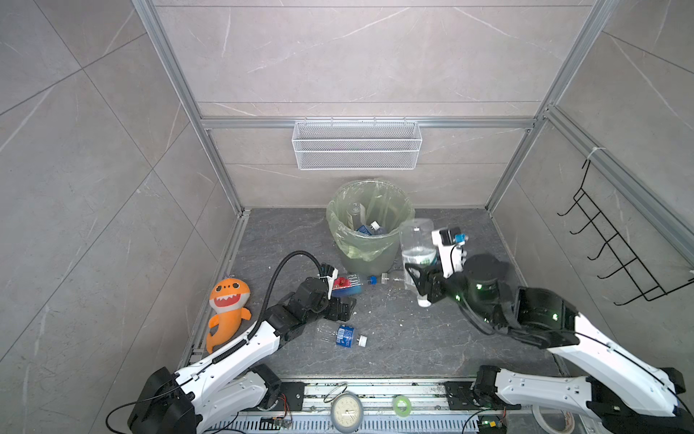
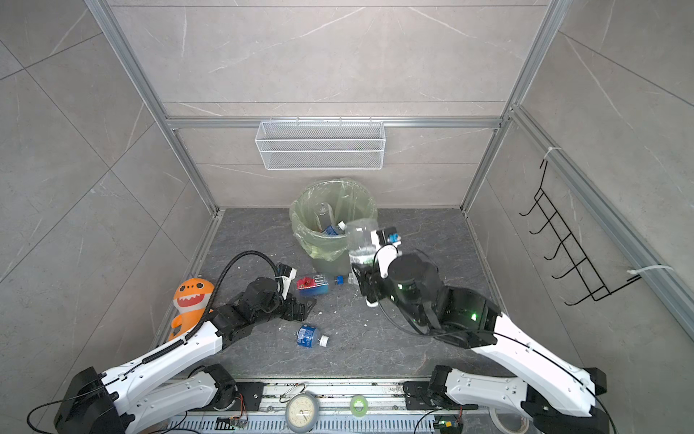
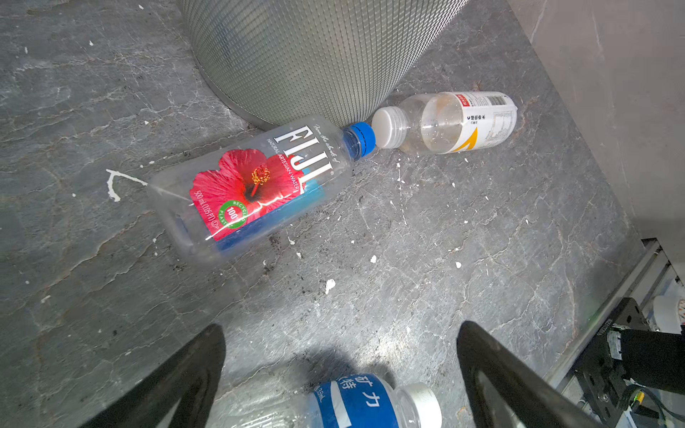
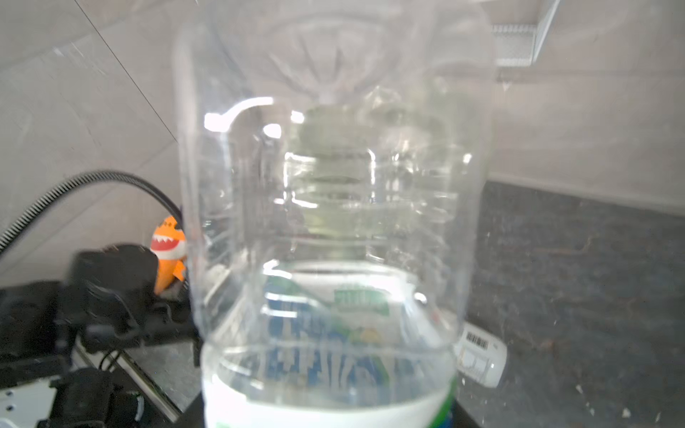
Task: Throw the plastic bottles in the bin
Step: Throw the plastic bottle into the trash bin, then pick up the plastic bottle from the center of the table.
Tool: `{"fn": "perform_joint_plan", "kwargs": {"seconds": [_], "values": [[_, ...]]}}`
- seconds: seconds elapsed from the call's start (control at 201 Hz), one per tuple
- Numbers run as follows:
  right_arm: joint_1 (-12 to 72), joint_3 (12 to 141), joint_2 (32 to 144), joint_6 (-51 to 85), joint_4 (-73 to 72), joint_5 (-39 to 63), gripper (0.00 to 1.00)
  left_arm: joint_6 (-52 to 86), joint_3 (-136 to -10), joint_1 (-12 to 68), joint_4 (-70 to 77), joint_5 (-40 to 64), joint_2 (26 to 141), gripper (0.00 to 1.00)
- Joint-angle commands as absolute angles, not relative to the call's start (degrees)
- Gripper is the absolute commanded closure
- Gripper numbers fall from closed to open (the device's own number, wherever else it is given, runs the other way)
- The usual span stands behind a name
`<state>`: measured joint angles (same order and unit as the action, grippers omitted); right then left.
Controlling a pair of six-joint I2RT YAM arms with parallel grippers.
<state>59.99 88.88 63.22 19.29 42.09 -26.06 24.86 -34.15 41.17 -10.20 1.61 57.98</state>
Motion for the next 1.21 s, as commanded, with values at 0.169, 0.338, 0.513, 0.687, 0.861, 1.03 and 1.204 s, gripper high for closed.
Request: {"fn": "perform_joint_plan", "kwargs": {"seconds": [0.169, 0.338, 0.513, 0.687, 0.861, 1.03, 1.204], "values": [[48.3, 124.33, 93.37, 10.27, 47.41, -23.0, 0.32, 23.71, -34.64, 41.36, -8.12, 1.58, 56.84, 0.0], [39.93, 144.49, 109.48, 11.72, 50.08, -17.66, 0.01, 24.62, -32.85, 41.38, -8.57, 1.67, 54.14, 0.0], [38.76, 161.73, 116.35, 11.53, 55.39, -15.79, 0.01, 25.99, -31.23, 41.75, -10.92, 1.01, 50.03, 0.0], [38.76, 145.07, 106.12, 11.35, 50.09, -14.74, 0.01, 26.18, -30.5, 42.64, -14.67, -1.17, 45.0, 0.0], [38.84, 128.96, 95.17, 12.17, 46.05, -14.07, 0.01, 26.58, -30.81, 43.88, -17.33, -2.64, 44.03, 0.0], [38.85, 115.51, 87.34, 13.0, 44.04, -12.92, 0.01, 27.71, -32.38, 48.08, -19.77, -6.92, 44.86, 0.0], [38.85, 102.95, 81.24, 13.71, 42.46, -10.58, 0.01, 32.14, -34.62, 54.16, -22.39, -13.45, 47.01, 0.0]]}}
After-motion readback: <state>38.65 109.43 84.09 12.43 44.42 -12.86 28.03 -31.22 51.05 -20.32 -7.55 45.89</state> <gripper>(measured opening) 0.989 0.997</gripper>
